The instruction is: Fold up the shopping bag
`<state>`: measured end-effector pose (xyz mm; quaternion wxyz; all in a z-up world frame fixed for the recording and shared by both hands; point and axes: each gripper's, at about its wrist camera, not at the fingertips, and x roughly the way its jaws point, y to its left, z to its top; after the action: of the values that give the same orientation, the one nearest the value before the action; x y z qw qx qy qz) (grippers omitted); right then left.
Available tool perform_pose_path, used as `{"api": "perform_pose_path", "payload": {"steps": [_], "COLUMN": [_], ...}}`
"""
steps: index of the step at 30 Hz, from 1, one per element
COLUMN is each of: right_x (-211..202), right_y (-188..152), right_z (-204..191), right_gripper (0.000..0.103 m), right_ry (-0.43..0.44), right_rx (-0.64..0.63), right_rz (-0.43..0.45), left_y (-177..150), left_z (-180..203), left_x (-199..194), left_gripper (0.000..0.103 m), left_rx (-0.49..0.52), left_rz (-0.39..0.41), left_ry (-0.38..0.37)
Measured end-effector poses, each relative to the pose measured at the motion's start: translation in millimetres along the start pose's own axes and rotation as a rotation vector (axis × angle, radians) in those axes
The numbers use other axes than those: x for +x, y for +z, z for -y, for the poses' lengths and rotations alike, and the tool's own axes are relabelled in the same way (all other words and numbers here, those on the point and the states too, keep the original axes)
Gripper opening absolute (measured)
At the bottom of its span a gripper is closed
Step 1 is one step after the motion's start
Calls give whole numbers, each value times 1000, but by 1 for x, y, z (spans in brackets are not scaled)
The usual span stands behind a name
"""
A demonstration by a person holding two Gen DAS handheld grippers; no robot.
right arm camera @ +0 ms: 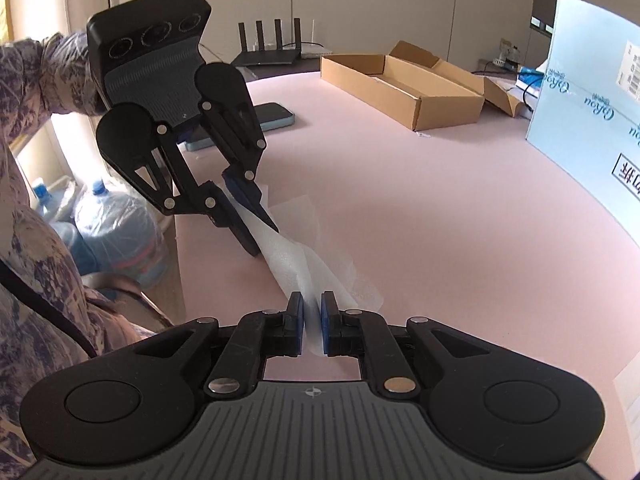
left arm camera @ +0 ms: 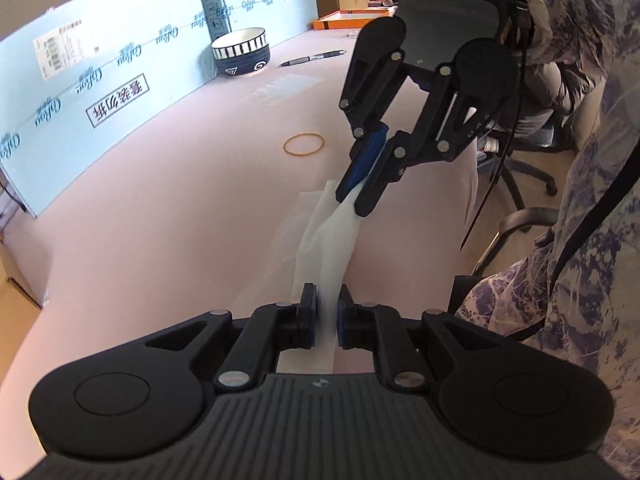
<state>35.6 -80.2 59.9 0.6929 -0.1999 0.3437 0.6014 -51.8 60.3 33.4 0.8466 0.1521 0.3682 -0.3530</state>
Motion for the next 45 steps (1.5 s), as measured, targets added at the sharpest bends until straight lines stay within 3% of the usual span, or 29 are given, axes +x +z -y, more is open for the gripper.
{"api": "perform_pose_path", "payload": {"steps": [6,10,16,19,22,26,30,35,37,40,43,45], "right_x": [-3,0,9,10,11,11,12,12,11,8,8,8], "right_y": [-10,-24,-26,-24,-22,-23,-22,-18,-19,-24,-26,-27], "right_z": [29,50,61,59,53,44,36,20,16,16,13,11], "right_gripper": [8,8,5,4,4,4,4,5,5,5,5,5], "right_ry": [132,174,182,171,151,121,82,13,-6,-16,-31,-43], "right_rx": [294,485,552,532,497,457,405,314,287,280,259,249], "right_rz": [40,73,61,51,53,72,82,92,97,107,121,135], "left_y": [4,-4,-15,-20,-27,-28,-8,-1,1,5,9,0], "left_z": [-57,-87,-101,-95,-88,-78,-37,-24,-18,-10,-2,-8], "left_x": [10,19,18,5,-16,-53,-92,-50,-34,-9,16,20], "left_gripper": [15,16,17,19,23,23,23,20,10,4,4,4], "left_rx": [-313,-482,-591,-596,-599,-554,-380,-355,-345,-330,-315,-319], "left_rz": [-45,-65,-65,-45,0,151,380,354,343,328,311,259], "left_ry": [-200,-302,-353,-303,-199,-9,219,209,205,198,193,232]}}
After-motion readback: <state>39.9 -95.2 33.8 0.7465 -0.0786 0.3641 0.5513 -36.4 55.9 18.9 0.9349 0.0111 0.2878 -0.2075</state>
